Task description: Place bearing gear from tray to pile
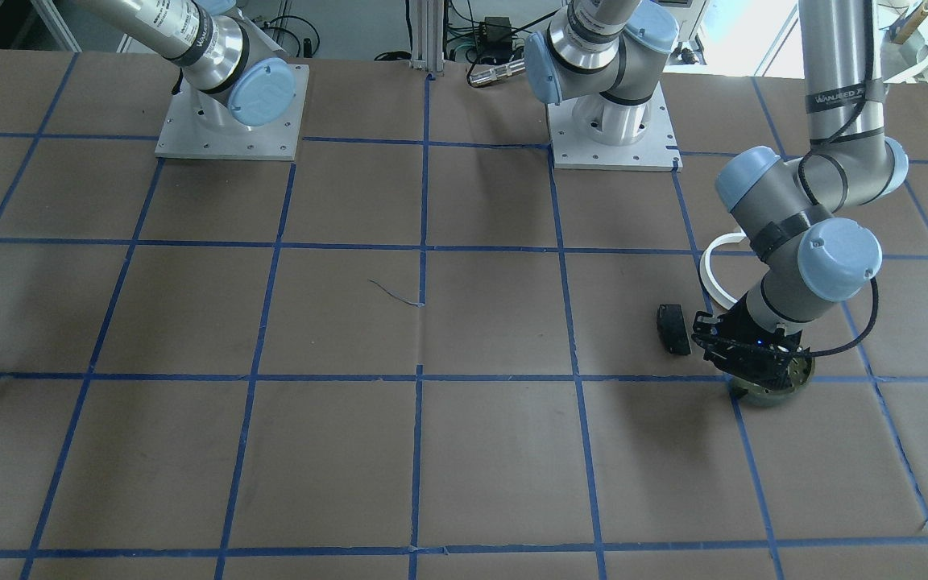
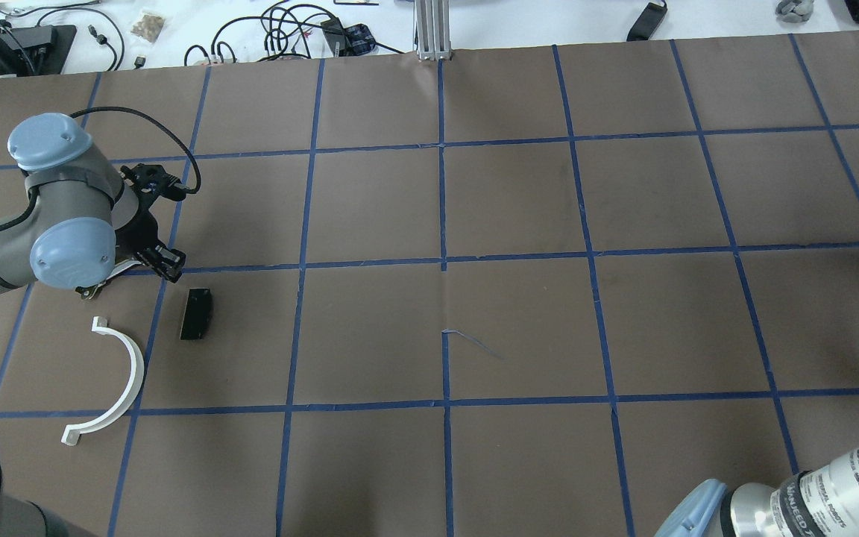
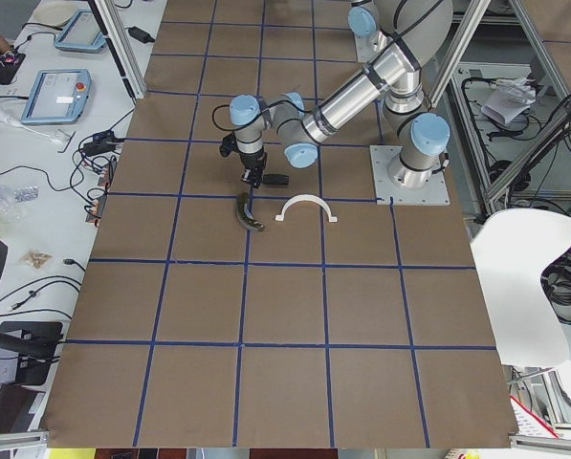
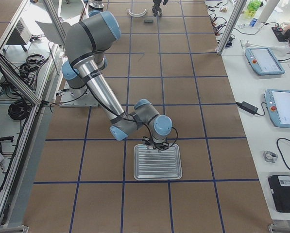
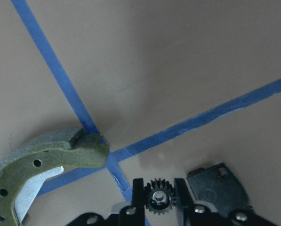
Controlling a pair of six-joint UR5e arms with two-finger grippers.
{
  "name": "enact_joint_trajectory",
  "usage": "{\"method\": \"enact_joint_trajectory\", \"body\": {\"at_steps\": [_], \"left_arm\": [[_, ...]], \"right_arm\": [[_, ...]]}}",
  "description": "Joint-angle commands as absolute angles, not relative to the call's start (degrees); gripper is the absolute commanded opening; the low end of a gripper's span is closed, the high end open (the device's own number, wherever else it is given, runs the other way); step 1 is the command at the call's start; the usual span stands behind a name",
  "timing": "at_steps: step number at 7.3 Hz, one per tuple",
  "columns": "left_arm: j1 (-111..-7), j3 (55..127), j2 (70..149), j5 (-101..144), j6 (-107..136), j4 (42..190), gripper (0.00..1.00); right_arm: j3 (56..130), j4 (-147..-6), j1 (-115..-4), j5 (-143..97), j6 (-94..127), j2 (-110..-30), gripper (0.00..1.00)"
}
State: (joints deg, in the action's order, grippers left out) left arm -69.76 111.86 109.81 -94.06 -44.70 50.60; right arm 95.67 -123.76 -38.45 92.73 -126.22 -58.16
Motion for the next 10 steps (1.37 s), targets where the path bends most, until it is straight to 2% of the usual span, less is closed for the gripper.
{"method": "enact_joint_trajectory", "body": {"at_steps": [1, 2, 3, 4, 8, 10], "left_arm": [[-69.5, 111.9, 110.2, -92.6, -44.6, 50.7, 0.00], [-69.4, 112.1, 110.2, -93.1, -44.6, 50.7, 0.00], [-69.4, 112.1, 110.1, -93.3, -45.2, 50.7, 0.99], [-69.5, 112.0, 110.1, -93.4, -45.3, 50.7, 1.00], [-71.1, 111.6, 107.1, -92.7, -38.0, 55.2, 1.00], [-73.9, 111.5, 104.4, -92.5, -32.5, 58.1, 1.00]], "right_arm": [[96.2, -123.6, -38.4, 92.7, -126.0, -58.2, 0.32], [96.1, -123.7, -38.4, 92.7, -125.9, -58.2, 0.28], [96.2, -123.7, -38.4, 92.7, -125.9, -58.2, 0.16], [96.1, -123.7, -38.4, 92.7, -125.9, -58.3, 0.11], [96.0, -123.5, -38.4, 92.7, -125.9, -58.7, 0.03], [96.1, -123.5, -38.4, 92.8, -125.9, -58.8, 0.02]]}}
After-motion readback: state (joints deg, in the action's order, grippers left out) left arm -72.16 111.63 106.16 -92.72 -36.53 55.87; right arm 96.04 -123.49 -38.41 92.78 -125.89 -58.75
